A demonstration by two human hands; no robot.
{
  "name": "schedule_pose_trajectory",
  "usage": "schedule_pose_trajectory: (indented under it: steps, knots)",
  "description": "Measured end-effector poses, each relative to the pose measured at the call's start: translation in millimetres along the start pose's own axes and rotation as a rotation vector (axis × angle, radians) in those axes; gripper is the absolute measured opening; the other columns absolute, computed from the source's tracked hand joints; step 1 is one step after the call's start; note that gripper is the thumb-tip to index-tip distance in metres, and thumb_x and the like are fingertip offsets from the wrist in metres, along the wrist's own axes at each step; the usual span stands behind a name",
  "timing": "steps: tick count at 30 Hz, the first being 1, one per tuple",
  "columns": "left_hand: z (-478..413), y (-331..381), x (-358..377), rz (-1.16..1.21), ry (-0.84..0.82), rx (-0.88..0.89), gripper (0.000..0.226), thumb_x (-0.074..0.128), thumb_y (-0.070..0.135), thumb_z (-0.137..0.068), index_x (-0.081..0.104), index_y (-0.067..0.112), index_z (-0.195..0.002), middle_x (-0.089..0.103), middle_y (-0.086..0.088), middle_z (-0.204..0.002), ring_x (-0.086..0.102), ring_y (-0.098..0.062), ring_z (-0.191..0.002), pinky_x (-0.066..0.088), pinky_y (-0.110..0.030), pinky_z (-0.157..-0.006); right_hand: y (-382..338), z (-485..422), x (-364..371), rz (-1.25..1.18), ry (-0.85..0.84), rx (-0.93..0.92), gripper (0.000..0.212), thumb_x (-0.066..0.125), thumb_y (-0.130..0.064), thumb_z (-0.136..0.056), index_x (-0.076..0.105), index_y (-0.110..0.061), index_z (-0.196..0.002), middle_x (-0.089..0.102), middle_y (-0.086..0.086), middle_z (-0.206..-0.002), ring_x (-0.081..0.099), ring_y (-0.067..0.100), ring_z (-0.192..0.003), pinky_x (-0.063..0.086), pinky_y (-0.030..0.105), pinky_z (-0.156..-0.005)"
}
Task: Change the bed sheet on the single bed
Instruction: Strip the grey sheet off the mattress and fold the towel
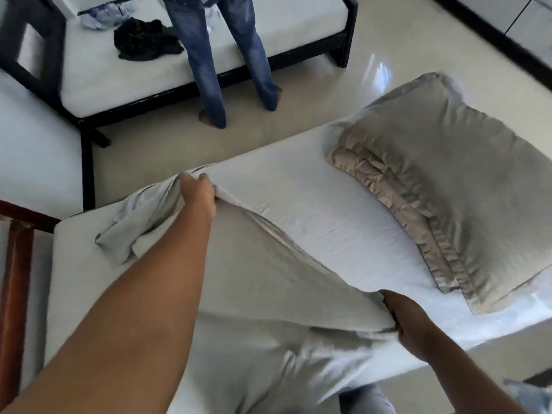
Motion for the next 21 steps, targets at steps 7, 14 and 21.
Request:
schedule_pose_trajectory:
  steps: [7, 14, 21]
  knots:
    - [73, 13, 248, -0.301, -0.334, 0.225, 0.068, 0.062, 0.019, -0.096, 0.029, 0.019, -0.156, 0.05, 0.0, -0.143, 0.059, -0.017, -0.114, 0.05, -0.026, -0.091, -17, -49, -97, 0.094, -0.015, -0.124, 0.08, 0.071, -0.074, -0.073, 0.072, 0.001, -0.102, 0.073, 0.024, -0.1, 0.072, 0.039, -0.092, 0.056, 0.049, -0.085]
    - [126, -68, 369, -0.688, -0.681, 0.161, 0.08, 0.063, 0.031, -0.097, 0.013, 0.038, -0.158, 0.064, -0.007, -0.099, 0.056, -0.015, -0.055, 0.043, -0.02, -0.043, -28, -101, -186, 0.003, 0.334, -0.137, 0.027, 0.065, -0.031, -0.099, 0.074, -0.006, -0.093, 0.074, 0.023, -0.086, 0.073, 0.041, -0.082, 0.058, 0.048, -0.073]
    - [98, -102, 377, -0.641, -0.67, 0.142, 0.074, 0.06, 0.011, -0.098, 0.022, 0.033, -0.157, 0.053, -0.001, -0.127, 0.061, -0.018, -0.091, 0.052, -0.026, -0.065, -61, -149, -187, 0.171, 0.484, -0.275, 0.024, 0.059, -0.026, -0.102, 0.073, -0.008, -0.099, 0.069, 0.0, -0.079, 0.064, 0.026, -0.08, 0.044, 0.031, -0.065]
Point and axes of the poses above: each hand's wrist, its own z-axis away from the middle knuckle, its own x-axis out of the palm, y = z × x, the point moved 9 cm from there along -z, towards the middle knuckle
